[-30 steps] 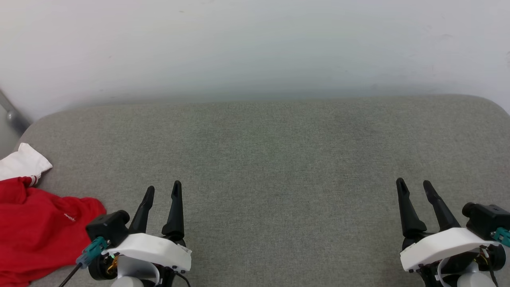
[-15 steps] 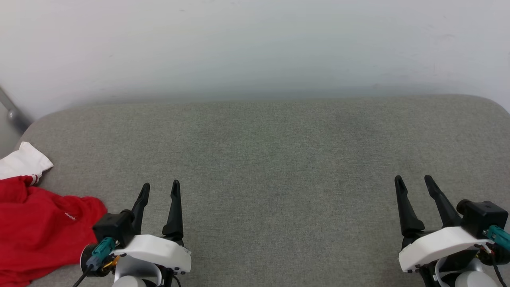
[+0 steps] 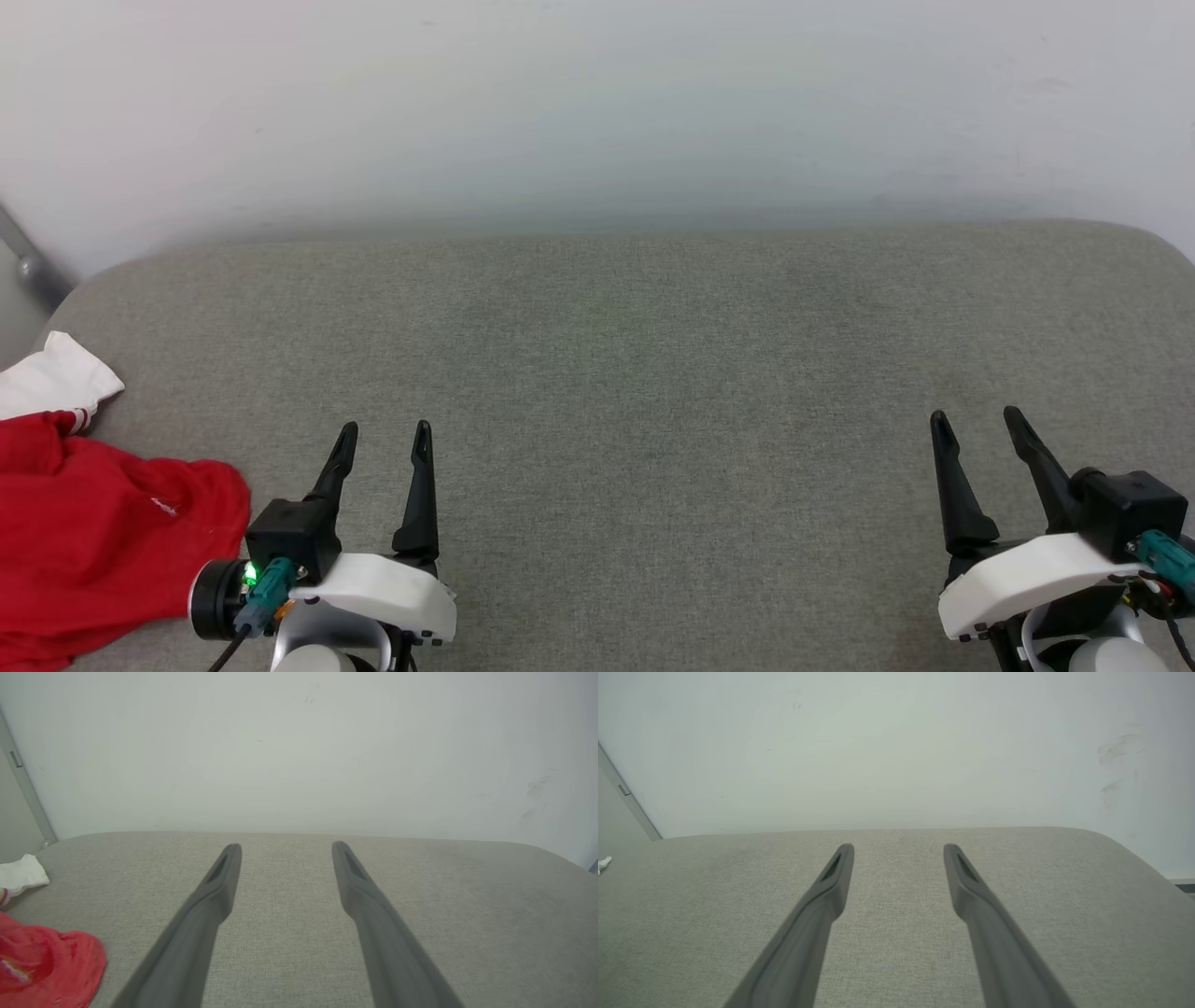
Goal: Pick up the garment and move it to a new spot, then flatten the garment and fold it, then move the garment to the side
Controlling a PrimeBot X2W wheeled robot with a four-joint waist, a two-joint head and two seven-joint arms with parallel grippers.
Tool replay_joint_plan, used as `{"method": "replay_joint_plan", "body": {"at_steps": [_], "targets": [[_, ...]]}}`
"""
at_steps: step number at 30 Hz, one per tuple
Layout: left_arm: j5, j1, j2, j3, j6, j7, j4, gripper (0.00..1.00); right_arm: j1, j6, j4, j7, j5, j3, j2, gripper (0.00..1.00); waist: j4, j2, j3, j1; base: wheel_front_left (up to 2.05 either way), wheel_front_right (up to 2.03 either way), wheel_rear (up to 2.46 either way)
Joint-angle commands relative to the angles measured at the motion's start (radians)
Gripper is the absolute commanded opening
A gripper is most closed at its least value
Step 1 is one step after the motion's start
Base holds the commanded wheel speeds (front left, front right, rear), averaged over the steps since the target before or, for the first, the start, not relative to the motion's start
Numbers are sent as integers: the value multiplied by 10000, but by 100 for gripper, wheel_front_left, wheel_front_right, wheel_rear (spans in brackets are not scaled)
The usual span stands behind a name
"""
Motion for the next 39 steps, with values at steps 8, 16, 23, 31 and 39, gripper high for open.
{"method": "replay_joint_plan", "body": {"at_steps": [8, 16, 23, 31, 39], "targets": [[696, -135, 17, -72, 77, -244, 9, 100, 33, -3, -97, -184, -480, -40, 30, 100, -16, 0, -16, 0, 0, 0, 0], [927, -127, -82, 9, 111, -389, 131, 100, 12, -3, -63, -342, -741, -97, 33, 100, 10, 0, -15, 0, 0, 0, 0], [1238, -144, -110, 49, 89, -497, 193, 100, 6, -3, 11, -427, -1052, -146, 34, 100, 48, 0, -22, 0, 0, 0, 0], [1109, -195, -153, 71, 51, -496, 374, 100, 35, -3, 98, -437, -914, -160, 35, 100, 312, 0, -22, 0, 0, 0, 0], [894, -315, -193, 138, -56, -496, 672, 100, 26, -3, 94, -441, -821, 1, 34, 100, 1193, 0, -47, 0, 0, 0, 0]]}}
